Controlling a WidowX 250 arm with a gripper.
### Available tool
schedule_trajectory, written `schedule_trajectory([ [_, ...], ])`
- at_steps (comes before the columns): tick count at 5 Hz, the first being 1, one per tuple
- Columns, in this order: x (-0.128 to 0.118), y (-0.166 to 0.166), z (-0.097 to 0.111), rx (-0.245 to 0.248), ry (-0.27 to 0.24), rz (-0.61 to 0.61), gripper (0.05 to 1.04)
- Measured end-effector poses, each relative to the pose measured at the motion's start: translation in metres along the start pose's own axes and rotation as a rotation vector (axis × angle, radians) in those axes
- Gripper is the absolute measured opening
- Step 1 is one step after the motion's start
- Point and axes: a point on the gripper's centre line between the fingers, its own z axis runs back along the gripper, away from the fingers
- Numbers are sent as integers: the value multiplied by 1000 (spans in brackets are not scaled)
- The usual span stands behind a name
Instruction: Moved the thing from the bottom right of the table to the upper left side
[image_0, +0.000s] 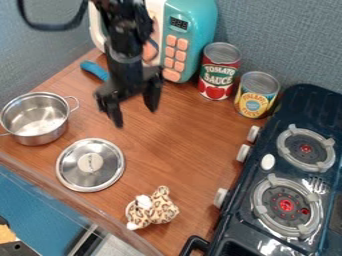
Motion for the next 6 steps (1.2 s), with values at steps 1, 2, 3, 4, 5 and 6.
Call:
schedule_trajectory([
  [1,-60,11,21,-38,-6,-69,1000],
  [2,-92,24,28,-44,-12,-126,1000],
  [3,-110,26,20,-15,-6,-179,1000],
  [4,-117,23,-1,-10,30,-187,1000],
  [5,-126,19,-23,-24,77,-174,1000],
  [6,-130,13,-43,24,81,-215,1000],
])
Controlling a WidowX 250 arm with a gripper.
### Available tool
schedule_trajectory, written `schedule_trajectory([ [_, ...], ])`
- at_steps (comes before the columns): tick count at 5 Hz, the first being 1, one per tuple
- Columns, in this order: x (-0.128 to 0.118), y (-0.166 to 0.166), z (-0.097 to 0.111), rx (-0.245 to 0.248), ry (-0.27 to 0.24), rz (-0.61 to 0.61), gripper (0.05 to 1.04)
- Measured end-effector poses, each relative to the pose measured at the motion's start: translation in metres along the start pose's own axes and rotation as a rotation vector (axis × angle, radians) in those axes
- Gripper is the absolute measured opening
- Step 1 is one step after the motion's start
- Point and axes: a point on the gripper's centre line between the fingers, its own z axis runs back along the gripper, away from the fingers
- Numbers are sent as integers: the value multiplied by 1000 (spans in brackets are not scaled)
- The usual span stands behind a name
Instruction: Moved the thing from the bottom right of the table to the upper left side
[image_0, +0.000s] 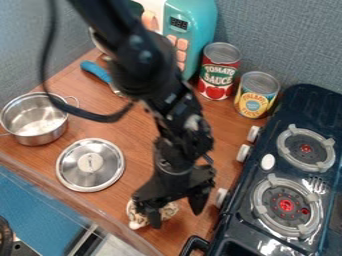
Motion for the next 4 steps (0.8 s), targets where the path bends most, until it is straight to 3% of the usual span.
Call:
schedule_trajectory([
  [1,4,-3,-16,31,-1,-14,947],
  [3,34,-6,-23,36,-50,22,362],
  [4,34,0,-21,50,-57,23,201],
])
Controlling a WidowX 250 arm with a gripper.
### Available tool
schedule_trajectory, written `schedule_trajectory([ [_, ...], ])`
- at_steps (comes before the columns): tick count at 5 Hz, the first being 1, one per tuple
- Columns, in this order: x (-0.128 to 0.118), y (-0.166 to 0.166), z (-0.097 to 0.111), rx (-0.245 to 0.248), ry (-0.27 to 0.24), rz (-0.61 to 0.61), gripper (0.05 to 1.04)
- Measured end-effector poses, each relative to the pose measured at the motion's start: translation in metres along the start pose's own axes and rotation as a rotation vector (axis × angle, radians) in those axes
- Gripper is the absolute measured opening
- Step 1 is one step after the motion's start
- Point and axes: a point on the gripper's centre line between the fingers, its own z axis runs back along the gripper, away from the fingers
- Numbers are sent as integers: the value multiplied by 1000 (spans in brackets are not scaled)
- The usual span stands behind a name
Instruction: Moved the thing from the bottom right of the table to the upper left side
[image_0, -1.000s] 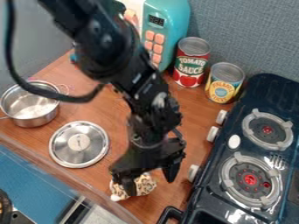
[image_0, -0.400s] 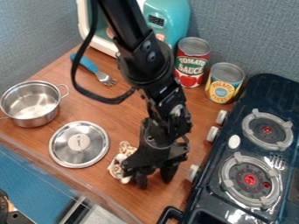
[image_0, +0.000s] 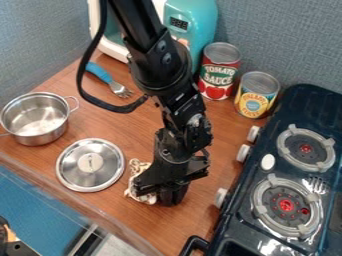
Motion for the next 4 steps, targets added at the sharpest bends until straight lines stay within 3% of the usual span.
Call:
schedule_trajectory([
  [1,-5,4,14,16,-7,13,429],
  [2,-11,8,42,-35,-13,9,747],
  [3,-15,9,59,-56,-20,-33,994],
  [4,-4,21,54,-2,4,-61,1005],
])
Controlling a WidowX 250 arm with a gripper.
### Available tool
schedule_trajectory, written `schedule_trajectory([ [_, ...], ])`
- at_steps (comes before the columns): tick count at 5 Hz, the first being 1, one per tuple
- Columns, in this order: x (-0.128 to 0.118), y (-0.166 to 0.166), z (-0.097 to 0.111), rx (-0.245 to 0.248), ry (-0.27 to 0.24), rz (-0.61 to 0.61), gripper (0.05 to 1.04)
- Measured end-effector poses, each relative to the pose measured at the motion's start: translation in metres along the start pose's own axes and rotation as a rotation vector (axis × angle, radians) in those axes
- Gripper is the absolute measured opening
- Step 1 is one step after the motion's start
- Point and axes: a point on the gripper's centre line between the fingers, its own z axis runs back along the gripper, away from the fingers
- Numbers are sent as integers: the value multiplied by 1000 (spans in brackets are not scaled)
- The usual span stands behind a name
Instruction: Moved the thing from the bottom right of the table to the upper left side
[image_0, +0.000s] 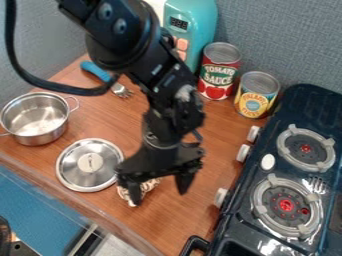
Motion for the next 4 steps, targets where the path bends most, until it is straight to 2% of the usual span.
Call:
schedule_trajectory([
  [1,18,13,-13,30,-1,69,999],
  [2,38,20,-21,13,-18,150,999],
  [3,52,25,-40,23,11,183,961],
  [4,57,19,-57,32,21,177,695],
])
